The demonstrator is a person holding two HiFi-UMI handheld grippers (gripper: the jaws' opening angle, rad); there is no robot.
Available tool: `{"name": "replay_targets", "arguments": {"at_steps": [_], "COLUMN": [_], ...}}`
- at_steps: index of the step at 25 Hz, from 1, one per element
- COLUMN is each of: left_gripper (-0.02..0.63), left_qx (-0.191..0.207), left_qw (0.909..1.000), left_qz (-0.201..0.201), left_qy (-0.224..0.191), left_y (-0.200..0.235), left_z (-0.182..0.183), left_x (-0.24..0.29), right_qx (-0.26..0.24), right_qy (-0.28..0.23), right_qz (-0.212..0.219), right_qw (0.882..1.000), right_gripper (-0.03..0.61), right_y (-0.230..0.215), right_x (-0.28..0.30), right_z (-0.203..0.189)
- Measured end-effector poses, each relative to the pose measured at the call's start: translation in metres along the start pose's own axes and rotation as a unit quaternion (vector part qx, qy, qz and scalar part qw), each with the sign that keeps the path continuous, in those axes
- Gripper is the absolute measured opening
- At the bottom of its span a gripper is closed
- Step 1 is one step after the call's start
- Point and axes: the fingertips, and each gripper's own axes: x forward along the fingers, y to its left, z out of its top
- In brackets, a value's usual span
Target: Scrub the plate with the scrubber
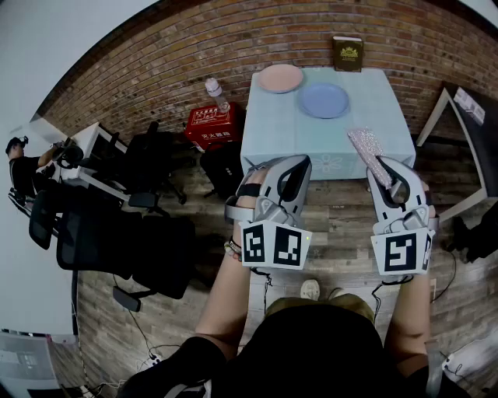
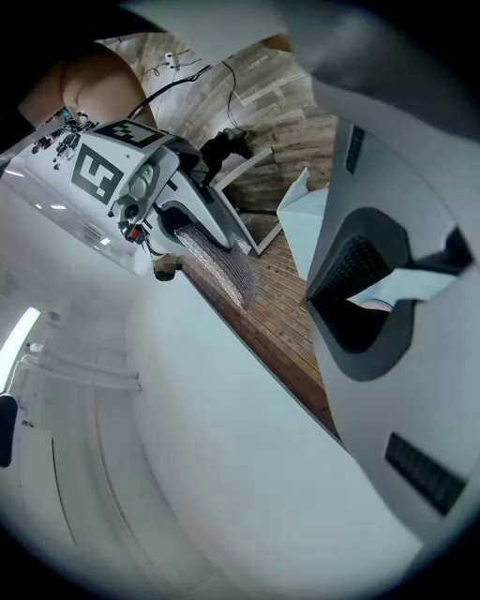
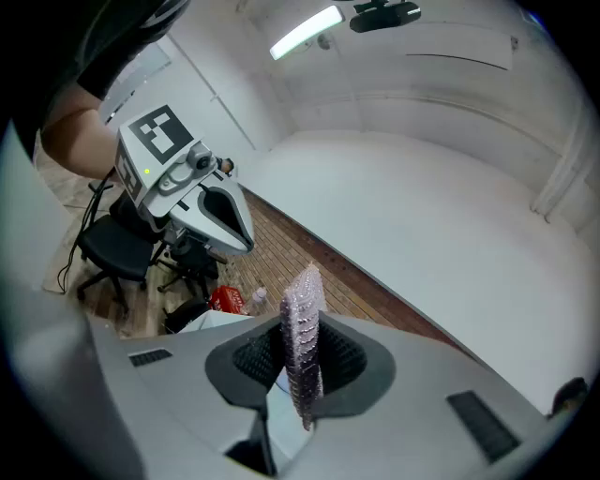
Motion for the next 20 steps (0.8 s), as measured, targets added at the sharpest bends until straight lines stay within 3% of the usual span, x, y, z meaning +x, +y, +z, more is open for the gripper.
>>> {"name": "replay_targets", "arguments": {"at_steps": [20], "left_gripper": [0.023], "left_qx": [-0.004], "left_qw": [1.0], "left_qz": [0.001], "left_qy": [-0.007], "left_y": [0.01], "left_z": [-0.005], "left_x": [0.011], "right_qx": [0.001], "right_qy": [-0.007], "right_qz": [-0.003], "right_qw": [1.0], "right_gripper": [0.091], "right_y": [-0.003], "right_x": [0.014], "right_z": [0.001]}}
